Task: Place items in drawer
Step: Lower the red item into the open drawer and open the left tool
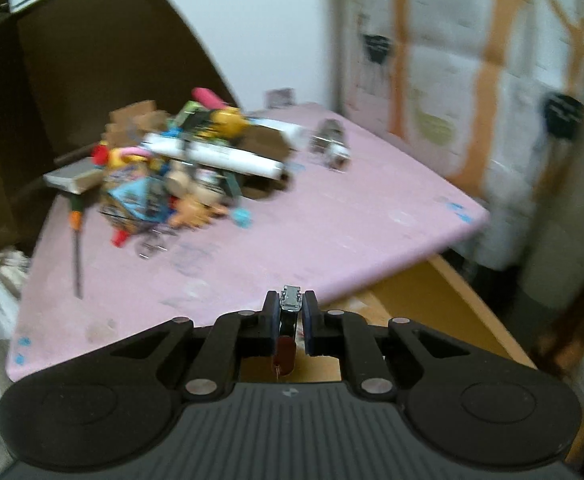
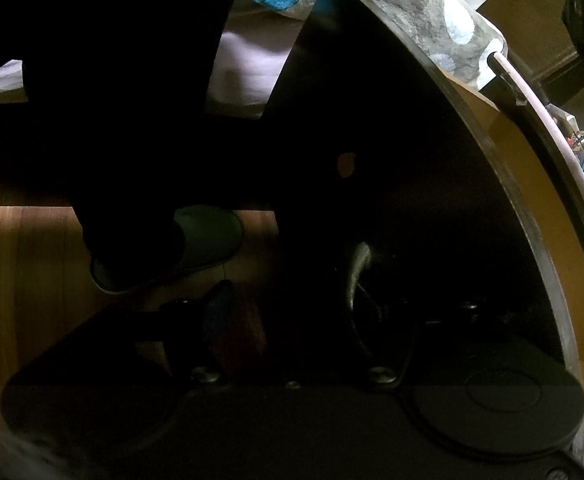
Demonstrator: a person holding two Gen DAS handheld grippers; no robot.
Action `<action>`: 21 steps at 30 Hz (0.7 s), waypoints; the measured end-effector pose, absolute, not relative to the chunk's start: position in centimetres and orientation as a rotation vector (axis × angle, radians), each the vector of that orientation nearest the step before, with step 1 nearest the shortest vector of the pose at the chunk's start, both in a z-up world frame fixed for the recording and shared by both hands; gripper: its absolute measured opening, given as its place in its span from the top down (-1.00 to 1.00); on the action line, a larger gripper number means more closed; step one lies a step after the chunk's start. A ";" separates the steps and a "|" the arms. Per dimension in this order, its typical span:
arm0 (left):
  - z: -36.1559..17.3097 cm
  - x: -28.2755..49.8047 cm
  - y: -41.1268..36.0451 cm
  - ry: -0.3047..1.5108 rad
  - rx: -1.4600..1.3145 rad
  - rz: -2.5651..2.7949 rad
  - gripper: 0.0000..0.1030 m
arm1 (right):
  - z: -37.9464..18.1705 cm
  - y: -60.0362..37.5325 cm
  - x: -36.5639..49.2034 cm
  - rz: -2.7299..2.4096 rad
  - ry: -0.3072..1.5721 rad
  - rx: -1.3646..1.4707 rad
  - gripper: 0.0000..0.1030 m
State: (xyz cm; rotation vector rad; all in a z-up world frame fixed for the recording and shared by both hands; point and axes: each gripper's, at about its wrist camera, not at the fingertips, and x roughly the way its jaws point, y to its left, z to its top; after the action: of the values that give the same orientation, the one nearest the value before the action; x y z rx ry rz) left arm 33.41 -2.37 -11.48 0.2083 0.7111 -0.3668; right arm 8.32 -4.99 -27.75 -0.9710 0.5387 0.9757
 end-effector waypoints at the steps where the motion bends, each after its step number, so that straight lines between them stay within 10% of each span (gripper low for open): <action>1: -11.7 33.0 -2.8 0.721 0.217 -0.387 0.79 | -27.8 -5.0 8.3 0.976 0.539 -0.972 -0.29; 21: -27.8 35.6 -9.3 1.075 0.523 -0.623 0.79 | -27.8 -5.1 8.2 0.983 0.539 -0.970 -0.37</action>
State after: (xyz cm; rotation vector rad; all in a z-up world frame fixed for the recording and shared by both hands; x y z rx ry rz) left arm 35.56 -9.25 -27.75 0.5232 1.0753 -0.6232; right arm 8.21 -5.06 -27.78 -0.9697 0.5395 0.9832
